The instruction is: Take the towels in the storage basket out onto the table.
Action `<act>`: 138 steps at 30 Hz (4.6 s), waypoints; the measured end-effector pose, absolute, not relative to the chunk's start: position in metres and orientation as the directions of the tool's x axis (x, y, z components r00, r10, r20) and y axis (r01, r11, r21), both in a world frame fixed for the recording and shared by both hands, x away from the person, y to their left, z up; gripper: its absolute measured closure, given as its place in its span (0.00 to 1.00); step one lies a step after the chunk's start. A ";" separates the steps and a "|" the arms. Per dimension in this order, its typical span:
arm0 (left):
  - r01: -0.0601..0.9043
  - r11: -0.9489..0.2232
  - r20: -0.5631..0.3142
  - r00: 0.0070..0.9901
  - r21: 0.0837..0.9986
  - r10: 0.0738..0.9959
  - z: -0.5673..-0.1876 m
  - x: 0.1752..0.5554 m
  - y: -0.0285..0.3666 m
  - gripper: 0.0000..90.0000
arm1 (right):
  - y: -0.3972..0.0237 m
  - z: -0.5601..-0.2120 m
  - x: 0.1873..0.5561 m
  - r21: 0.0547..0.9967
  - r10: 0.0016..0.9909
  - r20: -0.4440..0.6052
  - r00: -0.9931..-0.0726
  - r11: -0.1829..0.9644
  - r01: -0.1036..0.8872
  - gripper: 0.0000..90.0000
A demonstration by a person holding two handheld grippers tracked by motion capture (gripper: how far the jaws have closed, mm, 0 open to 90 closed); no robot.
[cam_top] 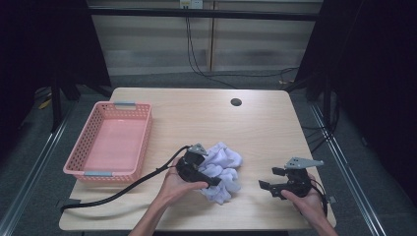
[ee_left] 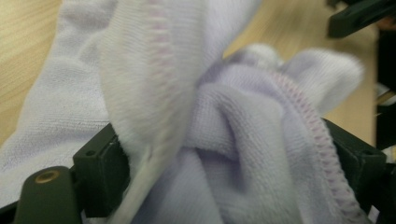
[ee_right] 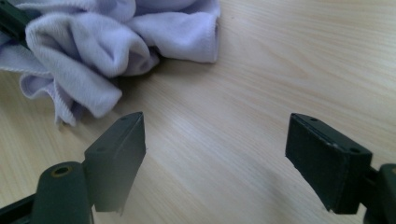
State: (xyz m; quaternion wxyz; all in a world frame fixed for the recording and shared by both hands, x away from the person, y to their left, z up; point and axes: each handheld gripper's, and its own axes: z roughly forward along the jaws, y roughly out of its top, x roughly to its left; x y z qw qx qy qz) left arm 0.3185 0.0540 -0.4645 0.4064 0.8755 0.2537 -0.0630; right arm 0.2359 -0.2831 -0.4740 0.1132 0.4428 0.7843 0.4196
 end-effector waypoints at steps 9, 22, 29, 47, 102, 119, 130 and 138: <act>0.474 -0.502 -0.320 0.874 0.723 0.365 -0.440 0.311 0.073 0.18 | -0.263 -0.457 0.239 0.789 0.763 0.181 -0.620 0.264 0.556 0.21; 0.442 -0.459 -0.230 0.865 0.771 0.446 -0.430 0.293 0.109 0.61 | -0.207 -0.431 0.259 0.831 0.667 0.166 -0.726 0.301 0.467 0.27; 0.497 -0.413 -0.300 0.838 0.763 0.455 -0.457 0.297 0.116 0.79 | -0.167 -0.444 0.283 0.804 0.618 0.173 -0.767 0.361 0.473 0.29; 0.500 -0.186 -0.354 0.787 0.846 0.505 -0.423 0.300 0.159 0.93 | -0.238 -0.420 0.288 0.861 0.786 0.171 -0.594 0.174 0.478 0.97; 0.524 -0.364 -0.327 0.813 0.770 0.482 -0.472 0.321 0.110 0.97 | -0.236 -0.468 0.294 0.738 0.775 0.132 -0.617 0.339 0.583 0.96; 0.467 -0.202 -0.371 0.847 0.861 0.381 -0.410 0.276 0.165 0.99 | -0.302 -0.349 0.362 0.885 0.895 0.094 -0.436 0.125 0.447 0.97; 0.537 -0.295 -0.385 0.810 0.791 0.441 -0.443 0.291 0.149 0.70 | -0.284 -0.372 0.388 0.851 0.906 0.048 -0.420 0.184 0.492 0.55; 0.574 -0.352 -0.390 0.792 0.740 0.470 -0.472 0.293 0.151 0.63 | -0.272 -0.403 0.343 0.836 0.855 0.109 -0.508 0.198 0.512 0.51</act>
